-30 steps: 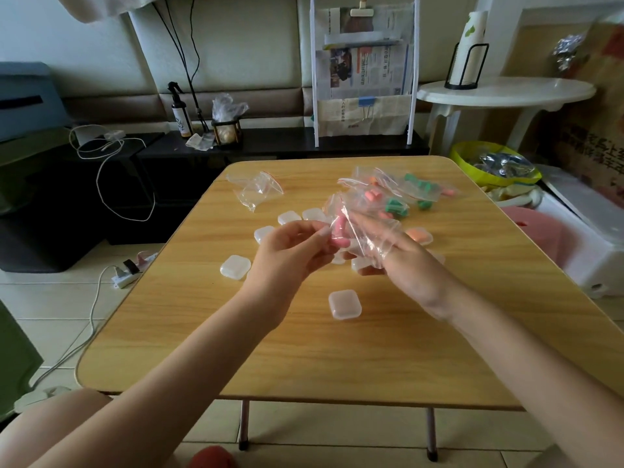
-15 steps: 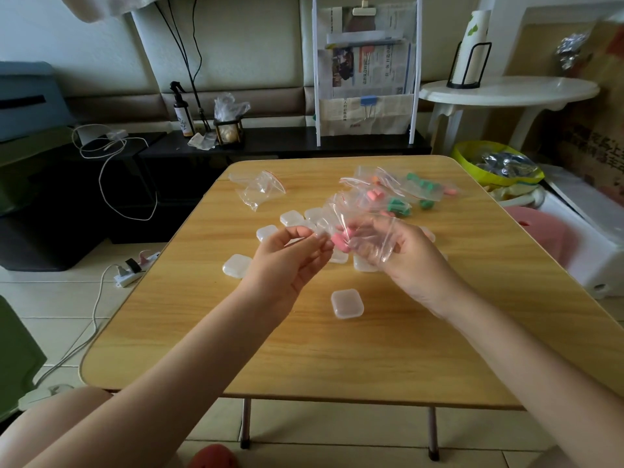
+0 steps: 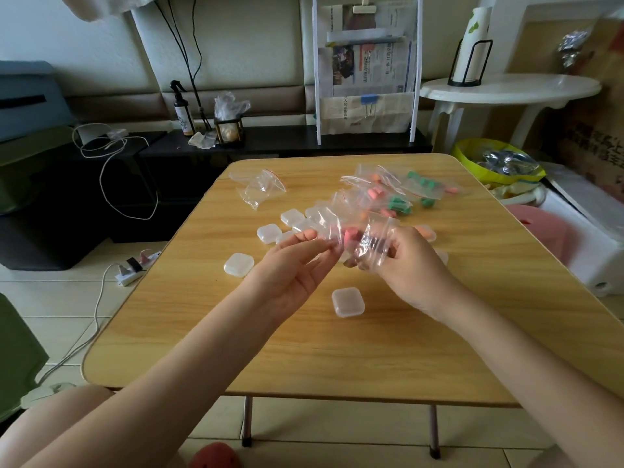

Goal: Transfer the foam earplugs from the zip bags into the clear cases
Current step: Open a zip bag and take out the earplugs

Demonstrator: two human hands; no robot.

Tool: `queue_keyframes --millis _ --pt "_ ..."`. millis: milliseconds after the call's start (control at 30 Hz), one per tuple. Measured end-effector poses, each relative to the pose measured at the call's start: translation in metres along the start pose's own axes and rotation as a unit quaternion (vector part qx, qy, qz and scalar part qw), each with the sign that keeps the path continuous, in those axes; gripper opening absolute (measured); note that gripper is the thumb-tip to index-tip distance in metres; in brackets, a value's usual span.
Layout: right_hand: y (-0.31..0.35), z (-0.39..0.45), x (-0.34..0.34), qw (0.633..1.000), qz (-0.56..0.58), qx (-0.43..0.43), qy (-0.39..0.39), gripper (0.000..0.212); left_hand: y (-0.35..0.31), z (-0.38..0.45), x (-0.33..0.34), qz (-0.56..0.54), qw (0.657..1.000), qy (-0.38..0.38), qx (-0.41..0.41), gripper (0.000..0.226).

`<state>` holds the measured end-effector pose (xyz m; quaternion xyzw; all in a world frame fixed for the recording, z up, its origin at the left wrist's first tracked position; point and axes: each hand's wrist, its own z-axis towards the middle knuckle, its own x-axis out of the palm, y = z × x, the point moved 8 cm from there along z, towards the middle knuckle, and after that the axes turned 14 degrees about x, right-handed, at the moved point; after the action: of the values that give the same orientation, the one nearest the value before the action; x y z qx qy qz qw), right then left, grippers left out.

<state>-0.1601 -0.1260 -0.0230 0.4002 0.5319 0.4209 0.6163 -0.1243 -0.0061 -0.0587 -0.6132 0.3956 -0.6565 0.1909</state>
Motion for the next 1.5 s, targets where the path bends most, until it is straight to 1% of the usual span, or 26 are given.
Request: queue_keyframes --millis 67,167,367,433,533,600,667,700,767,833,900,1000,1067,1133,1167,1233,1367,1400,1433,1467,1500 --pt "0.000 0.000 -0.002 1.000 -0.008 0.003 -0.008 0.022 -0.002 0.002 -0.004 -0.010 1.000 -0.027 0.009 0.024" --pt "0.003 -0.003 -0.003 1.000 -0.022 0.000 -0.013 0.023 -0.003 0.003 -0.003 -0.019 0.999 -0.028 0.004 0.025" --pt "0.005 -0.006 -0.002 1.000 0.019 0.023 -0.010 0.022 0.000 0.004 -0.004 -0.036 0.999 -0.020 -0.019 0.020" --pt "0.005 -0.006 0.000 0.998 0.052 0.040 0.003 0.024 0.000 0.005 -0.004 -0.041 0.999 -0.018 -0.017 0.018" --pt "-0.003 -0.002 -0.003 0.987 0.130 0.089 0.019 0.024 -0.003 0.002 0.001 -0.019 1.000 0.005 -0.016 0.006" --pt "-0.005 -0.002 -0.004 0.982 0.155 0.107 0.029 0.021 0.001 -0.004 0.009 0.004 0.998 0.051 -0.040 0.012" --pt "-0.004 -0.002 -0.002 0.983 0.146 0.104 0.042 0.019 0.007 -0.008 0.013 0.042 0.993 0.087 -0.061 0.013" --pt "-0.003 -0.002 -0.001 0.984 0.141 0.102 0.040 0.019 0.010 -0.009 0.012 0.055 0.993 0.088 -0.064 0.012" --pt "-0.003 -0.001 -0.003 0.987 0.129 0.096 0.020 0.021 0.013 -0.006 0.007 0.056 0.995 0.061 -0.063 0.012" --pt "-0.001 0.000 -0.005 0.994 0.082 0.073 -0.006 0.023 0.012 -0.004 0.003 0.045 0.996 0.040 -0.059 0.009" --pt "0.003 -0.002 -0.006 0.999 0.002 0.034 -0.025 0.026 0.009 -0.003 0.001 0.035 0.998 0.024 -0.048 0.008" --pt "0.007 -0.006 -0.006 0.996 -0.070 0.003 -0.048 0.038 0.007 -0.002 -0.001 0.035 0.999 0.008 -0.036 0.010" --pt "0.015 -0.009 -0.007 0.982 -0.161 -0.046 -0.085 0.034 0.008 -0.002 -0.002 0.040 0.999 0.000 -0.034 0.010" --pt "0.022 -0.012 -0.009 0.953 -0.252 -0.096 -0.140 0.032 0.008 -0.002 -0.003 0.048 0.998 -0.007 -0.028 0.010" --pt "0.024 -0.013 -0.010 0.941 -0.271 -0.119 -0.162 0.030 0.007 -0.002 -0.003 0.052 0.998 -0.007 -0.024 0.010" --pt "0.026 -0.015 -0.010 0.927 -0.283 -0.155 -0.192 0.024 0.005 -0.004 -0.002 0.054 0.998 -0.008 -0.019 0.013" --pt "0.031 -0.024 -0.005 0.886 -0.311 -0.220 -0.264 0.010 0.004 -0.004 -0.004 0.044 0.998 -0.032 -0.016 0.017" --pt "0.029 -0.024 -0.006 0.885 -0.303 -0.229 -0.269 0.011 0.004 -0.004 -0.006 0.037 0.998 -0.039 -0.015 0.017" --pt "0.027 -0.023 -0.008 0.890 -0.290 -0.229 -0.266 0.006 0.004 -0.003 -0.007 0.027 0.999 -0.044 -0.013 0.017" --pt "0.024 -0.021 -0.012 0.901 -0.269 -0.215 -0.263 0.012 0.003 -0.002 -0.009 0.019 0.999 -0.048 -0.011 0.017" --pt "0.022 -0.020 -0.014 0.914 -0.243 -0.203 -0.254 0.024 0.002 -0.002 -0.009 0.016 0.999 -0.047 -0.008 0.016"
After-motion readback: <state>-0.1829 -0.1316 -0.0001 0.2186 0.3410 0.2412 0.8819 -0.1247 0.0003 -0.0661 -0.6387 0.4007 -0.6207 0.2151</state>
